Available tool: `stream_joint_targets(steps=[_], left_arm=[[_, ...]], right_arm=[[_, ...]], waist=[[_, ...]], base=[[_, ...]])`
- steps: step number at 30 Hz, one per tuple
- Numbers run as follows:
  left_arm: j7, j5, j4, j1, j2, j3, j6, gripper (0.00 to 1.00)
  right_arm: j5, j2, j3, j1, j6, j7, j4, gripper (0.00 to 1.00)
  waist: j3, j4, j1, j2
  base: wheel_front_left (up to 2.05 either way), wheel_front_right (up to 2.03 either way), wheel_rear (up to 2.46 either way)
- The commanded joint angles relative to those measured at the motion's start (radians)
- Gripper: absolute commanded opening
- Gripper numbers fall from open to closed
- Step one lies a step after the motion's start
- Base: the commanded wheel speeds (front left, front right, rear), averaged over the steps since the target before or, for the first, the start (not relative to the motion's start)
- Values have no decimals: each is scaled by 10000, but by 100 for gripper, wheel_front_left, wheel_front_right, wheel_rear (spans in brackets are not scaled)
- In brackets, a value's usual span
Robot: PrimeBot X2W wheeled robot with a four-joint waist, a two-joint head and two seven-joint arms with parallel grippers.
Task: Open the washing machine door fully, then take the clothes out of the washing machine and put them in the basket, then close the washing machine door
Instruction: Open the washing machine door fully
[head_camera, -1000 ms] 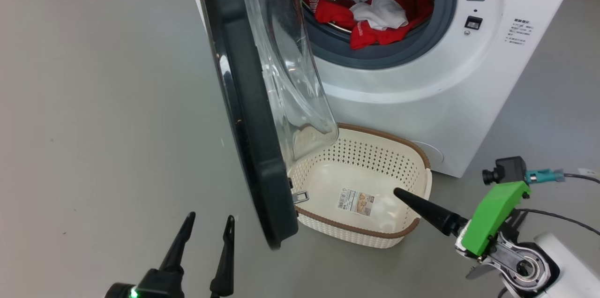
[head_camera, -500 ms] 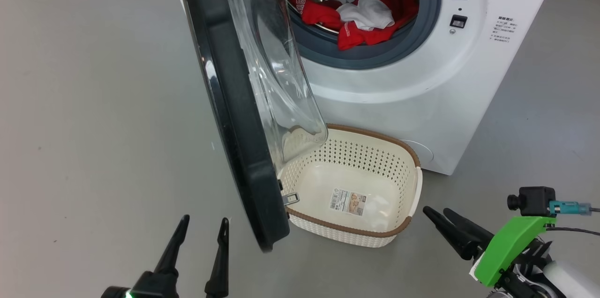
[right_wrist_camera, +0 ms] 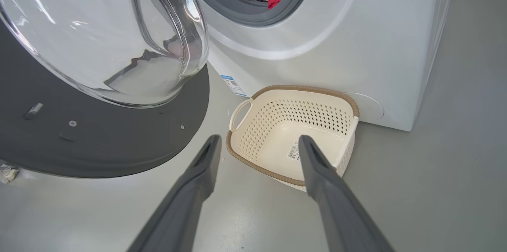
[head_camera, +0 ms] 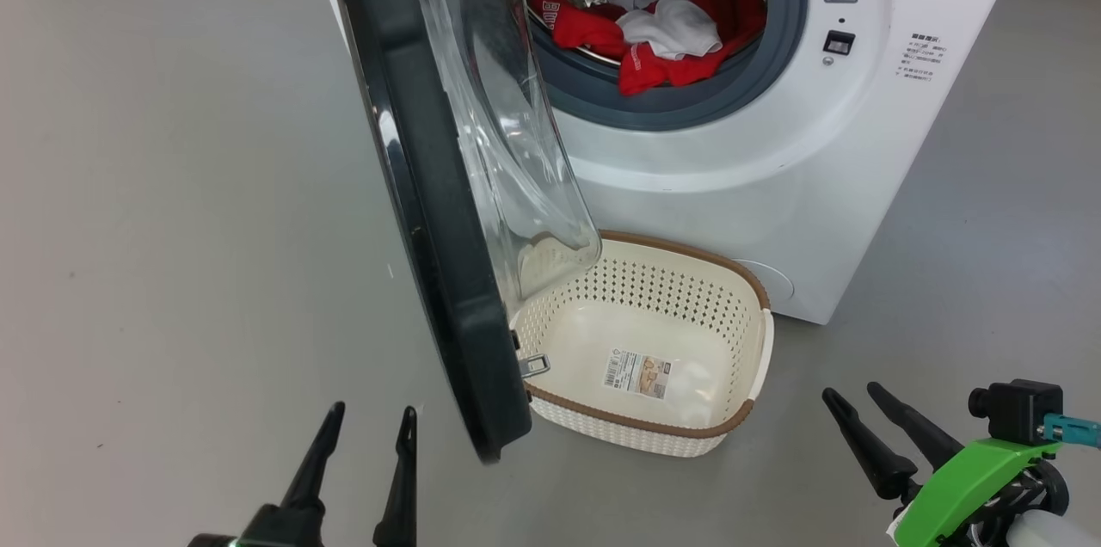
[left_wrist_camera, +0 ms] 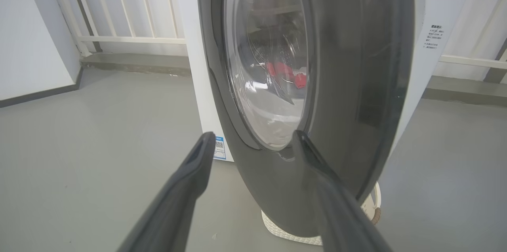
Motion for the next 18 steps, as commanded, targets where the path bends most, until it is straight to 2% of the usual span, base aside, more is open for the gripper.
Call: stream_joint_targets(steps=[1,11,18], left_arm=[[-94,-4,-199,-51,81,346,-24,100],[-94,-30,-204,-37,81,331,0,100],[-94,-37,-194,-38,81,336,-29,100]], right_arm=[[-276,-205,39,-136,63,-127,-88,100],[-3322,784,-2624,688,63,-145,-604,100],[-5393,1613,-3978,1347,63,-146,-1342,100]], waist=[[2,4,0,0],[13,19,0,0],[-25,49,0,0]], base=[[0,0,0],[0,0,0],[0,0,0]])
